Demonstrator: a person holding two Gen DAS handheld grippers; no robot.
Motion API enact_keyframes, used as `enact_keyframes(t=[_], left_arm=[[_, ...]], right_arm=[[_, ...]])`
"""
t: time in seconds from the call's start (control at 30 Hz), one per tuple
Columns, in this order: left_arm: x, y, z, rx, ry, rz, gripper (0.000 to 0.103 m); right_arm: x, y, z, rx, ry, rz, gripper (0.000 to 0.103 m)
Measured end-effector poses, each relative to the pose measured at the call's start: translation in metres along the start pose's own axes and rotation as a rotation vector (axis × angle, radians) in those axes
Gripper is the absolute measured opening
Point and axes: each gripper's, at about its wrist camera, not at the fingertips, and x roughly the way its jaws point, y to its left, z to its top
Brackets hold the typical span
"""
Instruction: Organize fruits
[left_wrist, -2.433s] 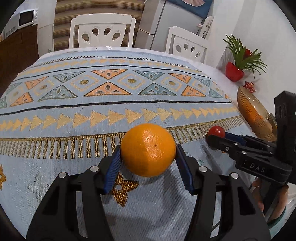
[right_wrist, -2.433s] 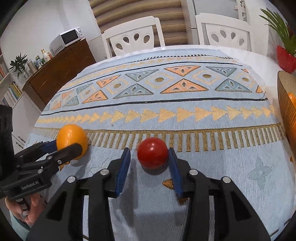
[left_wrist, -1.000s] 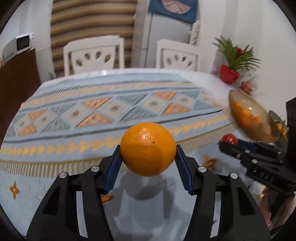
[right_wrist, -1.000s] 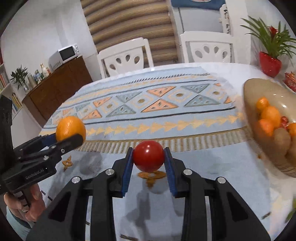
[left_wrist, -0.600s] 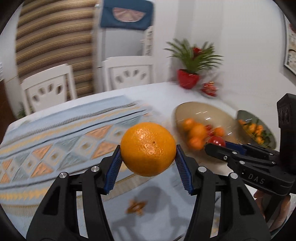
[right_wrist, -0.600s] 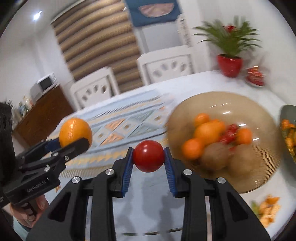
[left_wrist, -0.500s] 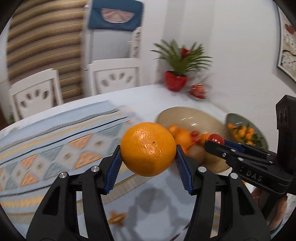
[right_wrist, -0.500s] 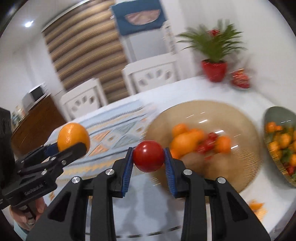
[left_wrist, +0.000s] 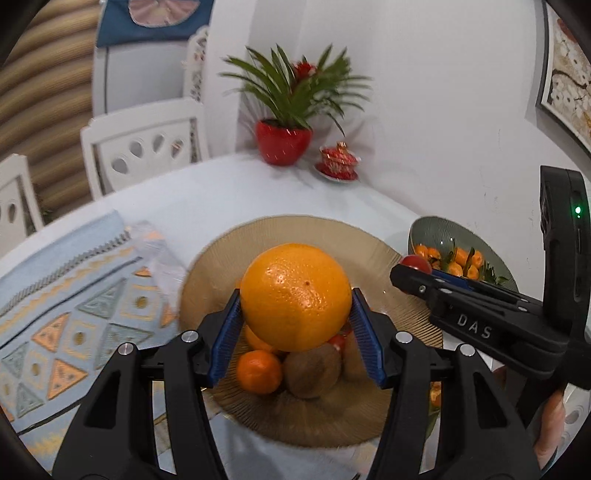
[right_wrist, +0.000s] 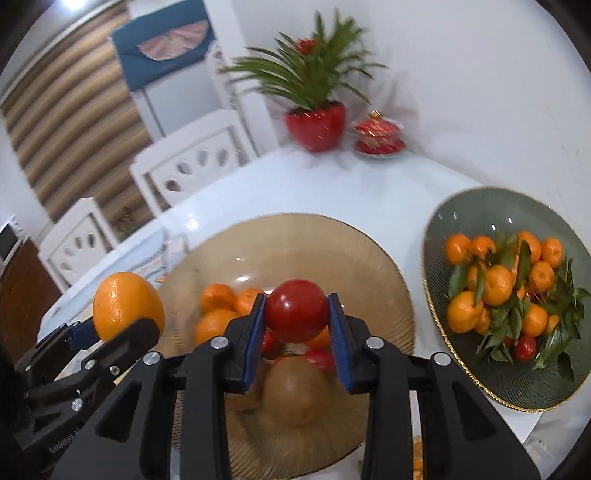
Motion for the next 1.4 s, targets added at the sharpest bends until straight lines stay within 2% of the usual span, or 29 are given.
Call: enact_keyframes(t=[0.17, 0.37, 0.4, 0.43, 0.47, 0.63, 0.87, 1.07, 1.2, 1.4], left_arm=[[0.028, -0.006, 0.000, -0.004, 0.046, -0.027, 0.057], [0.046, -0.010, -0.007, -0.012, 0.083, -0.030, 0.058], [0.046, -0.009, -0.007, -0.017, 0.075, -0.031, 0.059], [0.044, -0.009, -0.006, -0.019, 0.068, -0.040, 0.066], [0.042, -0.009, -0.005, -0.020, 0.065, -0.045, 0.068], [0.023, -0.013, -0.006, 0.017, 0.041, -0.016, 0.068], [-0.024, 0.001, -0.017, -0.002, -0.022, 0.020, 0.070], [-0.082, 0.020, -0.031, -0.035, -0.100, 0.075, 0.072], [-0.122, 0.037, -0.048, -0.056, -0.141, 0.151, 0.073], [-0.176, 0.064, -0.076, -0.099, -0.183, 0.249, 0.076]], right_arm=[[0.018, -0.015, -0.005, 0.030, 0.049, -0.048, 0.032], [0.027, -0.027, -0.010, 0.065, 0.086, -0.057, 0.034], [0.028, -0.028, -0.010, 0.068, 0.091, -0.056, 0.035], [0.028, -0.028, -0.011, 0.070, 0.096, -0.053, 0.035], [0.027, -0.029, -0.011, 0.069, 0.095, -0.052, 0.035], [0.013, -0.024, -0.016, 0.060, 0.081, -0.041, 0.035], [-0.015, 0.006, -0.029, -0.009, 0.042, -0.025, 0.035], [-0.052, 0.050, -0.046, -0.092, -0.014, 0.018, 0.035], [-0.073, 0.084, -0.057, -0.157, -0.050, 0.045, 0.043], [-0.103, 0.141, -0.079, -0.269, -0.098, 0.099, 0.048]])
